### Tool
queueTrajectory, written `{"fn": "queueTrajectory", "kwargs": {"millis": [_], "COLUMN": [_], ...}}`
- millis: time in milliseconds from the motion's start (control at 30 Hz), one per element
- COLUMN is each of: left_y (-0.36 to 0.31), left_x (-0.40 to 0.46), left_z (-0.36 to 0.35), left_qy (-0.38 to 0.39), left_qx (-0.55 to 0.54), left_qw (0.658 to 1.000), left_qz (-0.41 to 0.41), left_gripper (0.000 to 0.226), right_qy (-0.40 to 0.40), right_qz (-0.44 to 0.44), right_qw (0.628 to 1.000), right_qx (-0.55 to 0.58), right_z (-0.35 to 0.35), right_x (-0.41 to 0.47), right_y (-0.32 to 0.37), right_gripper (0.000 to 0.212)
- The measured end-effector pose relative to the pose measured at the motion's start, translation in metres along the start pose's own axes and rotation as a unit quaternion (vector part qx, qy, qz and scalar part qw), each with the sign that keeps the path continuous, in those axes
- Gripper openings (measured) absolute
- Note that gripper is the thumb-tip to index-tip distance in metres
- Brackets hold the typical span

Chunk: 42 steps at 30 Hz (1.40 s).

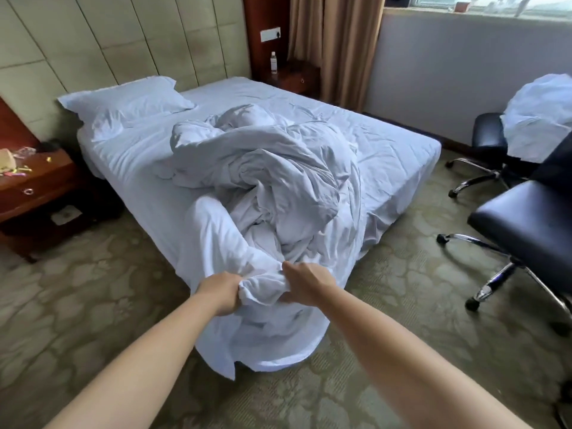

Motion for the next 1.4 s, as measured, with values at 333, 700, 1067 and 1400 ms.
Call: {"fn": "queueTrajectory", "kwargs": {"millis": [333, 700, 1067, 1400], "left_y": [-0.144, -0.204, -0.222, -0.307], "left_x": [0.037, 0.189, 0.279, 0.268], "left_z": [0.006, 0.055, 0.102, 0.23], "left_qy": [-0.001, -0.123, -0.076, -0.259], "left_qx": [-0.042, 0.009, -0.013, -0.158], "left_qw": [0.995, 0.989, 0.986, 0.898], "left_qz": [0.091, 0.076, 0.149, 0.319], "left_gripper": [0.044, 0.037, 0.032, 0.022], "right_qy": [0.046, 0.13, 0.124, -0.155], "right_qz": [0.076, 0.025, 0.115, 0.345], "right_qw": [0.996, 0.986, 0.985, 0.914], "right_qx": [0.018, 0.102, 0.033, -0.144], "right_z": [0.018, 0.023, 0.068, 0.247], "right_x": [-0.014, 0.092, 0.179, 0.203], "right_y": [-0.144, -0.244, -0.312, -0.368], "right_gripper": [0.058, 0.049, 0.038, 0.021]}}
Point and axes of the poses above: each hand's wrist, its own x-axis towards the middle knuckle, its own z-axis out of the back of the hand, y = z × x, the point moved 6 cm from there along x, towards the middle knuckle
